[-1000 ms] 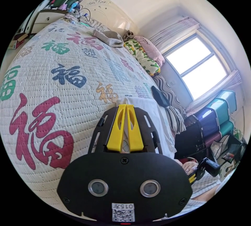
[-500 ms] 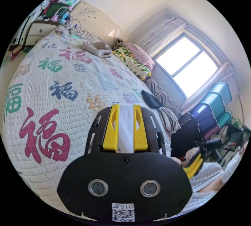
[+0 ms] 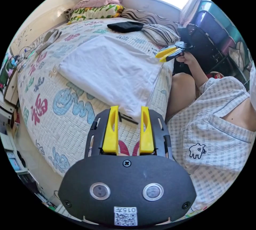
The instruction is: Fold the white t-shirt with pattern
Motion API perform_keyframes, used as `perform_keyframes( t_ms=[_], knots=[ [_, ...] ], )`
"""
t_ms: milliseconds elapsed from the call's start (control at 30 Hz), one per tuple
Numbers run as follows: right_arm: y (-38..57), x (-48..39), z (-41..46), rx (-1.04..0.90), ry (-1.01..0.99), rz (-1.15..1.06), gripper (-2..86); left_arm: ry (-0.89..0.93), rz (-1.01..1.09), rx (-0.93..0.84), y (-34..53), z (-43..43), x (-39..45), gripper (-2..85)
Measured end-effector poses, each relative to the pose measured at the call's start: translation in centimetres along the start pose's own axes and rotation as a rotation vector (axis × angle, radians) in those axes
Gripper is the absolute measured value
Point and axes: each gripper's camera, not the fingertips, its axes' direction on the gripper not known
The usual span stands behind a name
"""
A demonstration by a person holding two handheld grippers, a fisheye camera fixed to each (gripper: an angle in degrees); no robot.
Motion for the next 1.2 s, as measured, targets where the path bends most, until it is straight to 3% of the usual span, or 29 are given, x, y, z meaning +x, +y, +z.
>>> perform_keyframes(
  t_ms=[167,333,500,700,900,1067,1200],
  knots=[
    [0.4,2.0,-1.0,0.048,-0.014,0.058,1.3,0.005,-0.09,0.026,0.6,2.4,0.7,6.9],
    [1.8,3.6,-2.9,0.068,-0.03,0.085,-0.5,0.018,-0.105,0.08,1.0,1.8,1.6,2.0],
    [2.0,4.8,-3.2,0.067,-0.036,0.08,0.8,0.006,-0.101,0.017,0.2,3.9,2.3,3.7],
    [4.2,7.0,-7.1,0.21,-0.065,0.121,6.8,0.018,-0.094,0.011,-1.2,0.5,1.7,11.1],
    [2.6,8.6,-7.1,0.256,-0.073,0.118,9.5,-0.087,-0.004,0.201,-14.6,-2.1,1.0,12.6],
    [1.4,9.7,-6.4,0.227,-0.064,0.114,9.5,-0.063,-0.049,0.127,-30.5,6.2,-1.3,13.2],
    [1.0,10.3,-6.6,0.219,-0.048,0.096,8.0,-0.153,-0.137,0.069,-36.2,11.7,-3.8,12.5]
  ],
)
